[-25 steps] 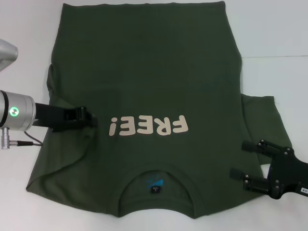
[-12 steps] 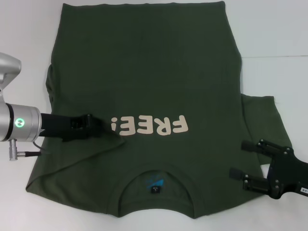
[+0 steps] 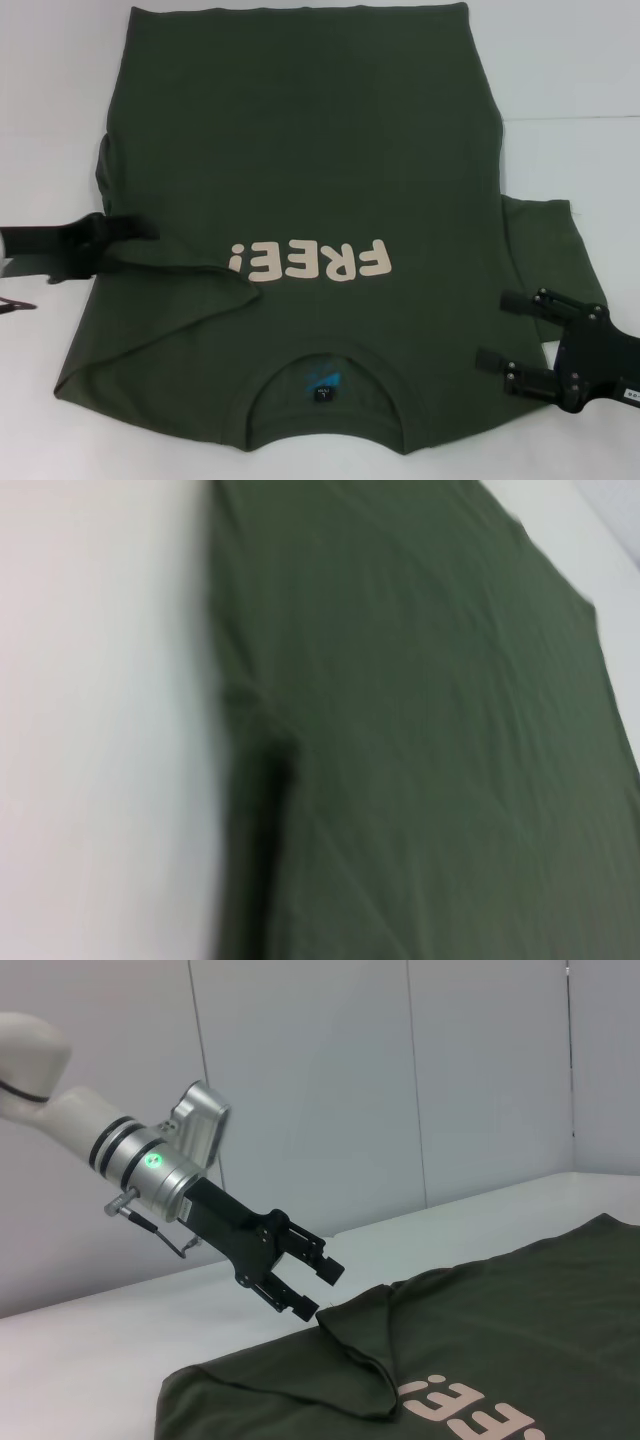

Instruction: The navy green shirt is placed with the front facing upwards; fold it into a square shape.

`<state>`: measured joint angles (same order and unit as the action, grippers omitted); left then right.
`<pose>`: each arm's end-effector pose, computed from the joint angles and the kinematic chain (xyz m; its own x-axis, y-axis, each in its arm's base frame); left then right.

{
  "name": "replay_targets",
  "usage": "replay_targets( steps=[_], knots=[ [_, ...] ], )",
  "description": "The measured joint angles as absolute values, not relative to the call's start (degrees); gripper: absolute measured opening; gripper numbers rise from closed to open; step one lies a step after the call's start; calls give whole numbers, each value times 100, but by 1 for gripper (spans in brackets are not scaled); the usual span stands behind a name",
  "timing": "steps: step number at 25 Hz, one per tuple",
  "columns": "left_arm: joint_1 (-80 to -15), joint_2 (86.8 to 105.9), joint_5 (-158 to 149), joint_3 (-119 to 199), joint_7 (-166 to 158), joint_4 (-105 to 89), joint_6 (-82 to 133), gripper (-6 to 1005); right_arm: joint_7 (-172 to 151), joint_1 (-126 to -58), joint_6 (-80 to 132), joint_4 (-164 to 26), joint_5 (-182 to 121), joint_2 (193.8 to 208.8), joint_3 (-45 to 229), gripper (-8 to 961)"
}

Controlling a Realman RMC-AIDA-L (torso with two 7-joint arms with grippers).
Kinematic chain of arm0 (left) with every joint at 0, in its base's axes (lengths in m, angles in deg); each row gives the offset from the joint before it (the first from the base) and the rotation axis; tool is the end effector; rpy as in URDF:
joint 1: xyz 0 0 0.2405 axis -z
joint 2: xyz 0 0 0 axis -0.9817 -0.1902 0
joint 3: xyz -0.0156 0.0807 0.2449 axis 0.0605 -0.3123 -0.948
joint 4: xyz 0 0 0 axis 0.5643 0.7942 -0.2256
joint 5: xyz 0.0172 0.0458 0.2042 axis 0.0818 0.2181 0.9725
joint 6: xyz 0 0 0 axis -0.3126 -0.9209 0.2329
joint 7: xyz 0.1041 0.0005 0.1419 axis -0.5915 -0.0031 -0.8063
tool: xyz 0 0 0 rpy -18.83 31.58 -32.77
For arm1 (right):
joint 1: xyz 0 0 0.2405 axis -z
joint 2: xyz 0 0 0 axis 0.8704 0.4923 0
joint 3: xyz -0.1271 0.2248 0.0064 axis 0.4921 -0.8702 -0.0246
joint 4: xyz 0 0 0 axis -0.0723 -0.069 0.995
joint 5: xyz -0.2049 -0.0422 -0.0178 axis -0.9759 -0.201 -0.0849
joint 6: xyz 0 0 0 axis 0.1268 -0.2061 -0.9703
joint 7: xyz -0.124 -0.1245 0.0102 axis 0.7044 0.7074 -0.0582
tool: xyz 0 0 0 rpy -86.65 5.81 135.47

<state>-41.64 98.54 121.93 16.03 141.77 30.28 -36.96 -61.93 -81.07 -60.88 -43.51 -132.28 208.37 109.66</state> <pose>-0.3076 0.4053 0.0064 -0.0186 0.8454 0.5338 0.9986 0.0421 -0.0318 0.3038 0.2778 -0.0285 0.7663 -0.1813 -0.6164 -0.4358 -0.8515 -0.2914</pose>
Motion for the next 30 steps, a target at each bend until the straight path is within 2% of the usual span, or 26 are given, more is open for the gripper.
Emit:
replay_targets(
  steps=[2,5,11,30],
  knots=[
    [-4242,9846,12193,1722,14167,3046,-3620,627,-6192,-8108,-6091,-4352,-13219,20837,10966,827],
    [-4320,9834,12194,1771,14165,3038,-3457,860,-6192,-8108,-6099,-4352,-13189,20837,10966,827],
    [-4302,9862,12282,1641,14169,2946,-3166,923,-6192,-8107,-6101,-4352,-13168,20837,10967,827],
    [-3996,9931,12218,1644,14036,2517,-2693,923,-6192,-8108,-6098,-4357,-13167,20837,10966,827]
  ],
)
